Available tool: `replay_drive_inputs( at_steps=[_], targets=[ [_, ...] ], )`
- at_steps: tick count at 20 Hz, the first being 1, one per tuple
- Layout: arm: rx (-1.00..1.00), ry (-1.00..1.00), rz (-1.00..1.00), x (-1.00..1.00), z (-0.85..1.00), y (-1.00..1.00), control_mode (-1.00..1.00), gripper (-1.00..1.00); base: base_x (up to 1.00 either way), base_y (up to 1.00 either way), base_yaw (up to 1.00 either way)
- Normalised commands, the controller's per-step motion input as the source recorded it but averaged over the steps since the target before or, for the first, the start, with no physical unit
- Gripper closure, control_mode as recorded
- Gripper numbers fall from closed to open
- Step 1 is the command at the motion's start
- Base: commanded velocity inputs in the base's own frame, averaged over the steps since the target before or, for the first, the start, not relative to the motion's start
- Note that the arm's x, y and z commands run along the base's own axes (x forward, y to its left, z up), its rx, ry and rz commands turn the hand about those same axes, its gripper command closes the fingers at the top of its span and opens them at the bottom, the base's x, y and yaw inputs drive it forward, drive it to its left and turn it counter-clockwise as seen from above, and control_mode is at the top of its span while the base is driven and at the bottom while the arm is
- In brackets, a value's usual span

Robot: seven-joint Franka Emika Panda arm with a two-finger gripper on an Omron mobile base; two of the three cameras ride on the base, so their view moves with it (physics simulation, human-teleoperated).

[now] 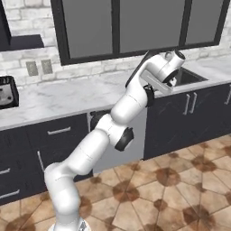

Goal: The kettle is done boiling. Turn off the stove, then wait for 300 timesteps before moving the kettle to the dining table.

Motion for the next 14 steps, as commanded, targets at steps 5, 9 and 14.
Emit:
replay_drive_inputs(
  at_steps=[5, 9, 14],
  targets=[
    [0.0, 0.0, 0.0, 0.0, 0.0, 0.0, 1.0, 1.0, 0.22, -0.29, -0.28],
    [0.0, 0.0, 0.0, 0.0, 0.0, 0.0, 1.0, 1.0, 0.22, -0.3, -0.29],
    [0.0, 0.0, 0.0, 0.0, 0.0, 0.0, 1.0, 1.0, 0.24, -0.3, -0.29]
  ],
)
